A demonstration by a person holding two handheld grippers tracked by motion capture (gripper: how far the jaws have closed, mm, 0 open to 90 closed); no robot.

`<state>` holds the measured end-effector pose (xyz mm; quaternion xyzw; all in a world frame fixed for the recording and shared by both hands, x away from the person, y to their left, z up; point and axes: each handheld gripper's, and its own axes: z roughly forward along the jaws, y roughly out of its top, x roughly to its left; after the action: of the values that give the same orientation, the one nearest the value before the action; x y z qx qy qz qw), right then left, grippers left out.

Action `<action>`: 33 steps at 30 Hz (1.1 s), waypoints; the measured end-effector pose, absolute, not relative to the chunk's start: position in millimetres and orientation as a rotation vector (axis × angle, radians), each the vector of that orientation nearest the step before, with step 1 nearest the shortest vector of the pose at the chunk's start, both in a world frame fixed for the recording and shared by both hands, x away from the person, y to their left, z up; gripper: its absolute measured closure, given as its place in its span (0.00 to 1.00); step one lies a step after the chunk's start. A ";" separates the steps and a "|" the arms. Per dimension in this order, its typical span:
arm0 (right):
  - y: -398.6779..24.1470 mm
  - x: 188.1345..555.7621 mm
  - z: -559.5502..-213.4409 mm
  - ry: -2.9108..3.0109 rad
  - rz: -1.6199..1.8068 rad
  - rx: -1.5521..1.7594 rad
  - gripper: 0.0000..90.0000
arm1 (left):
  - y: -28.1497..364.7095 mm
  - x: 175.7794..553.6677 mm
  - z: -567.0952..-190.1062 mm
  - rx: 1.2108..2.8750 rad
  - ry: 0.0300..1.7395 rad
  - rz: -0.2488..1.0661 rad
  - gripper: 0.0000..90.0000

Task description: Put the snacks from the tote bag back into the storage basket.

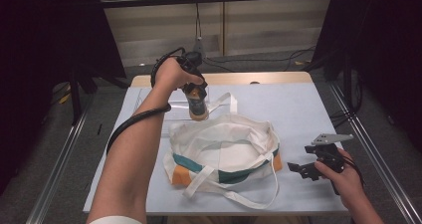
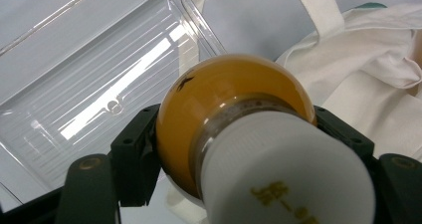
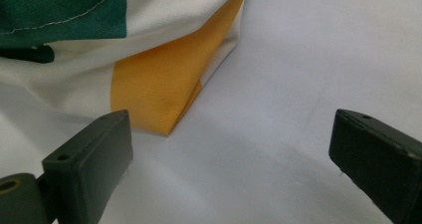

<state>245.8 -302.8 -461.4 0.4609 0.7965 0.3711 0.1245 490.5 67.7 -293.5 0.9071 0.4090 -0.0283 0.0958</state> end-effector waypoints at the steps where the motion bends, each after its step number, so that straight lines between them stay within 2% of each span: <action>1: -302.8 245.8 -461.4 2.322 1.082 1.343 0.04 | 67.8 490.8 -294.2 2.685 1.205 -0.094 0.33; 33: -302.0 245.7 -461.9 2.333 1.078 1.341 0.04 | 68.9 491.9 -309.4 2.699 1.223 -0.119 0.33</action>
<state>245.7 -302.0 -461.9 0.4592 0.7989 0.3691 0.1209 491.9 68.9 -309.4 0.9066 0.4108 -0.0400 0.0880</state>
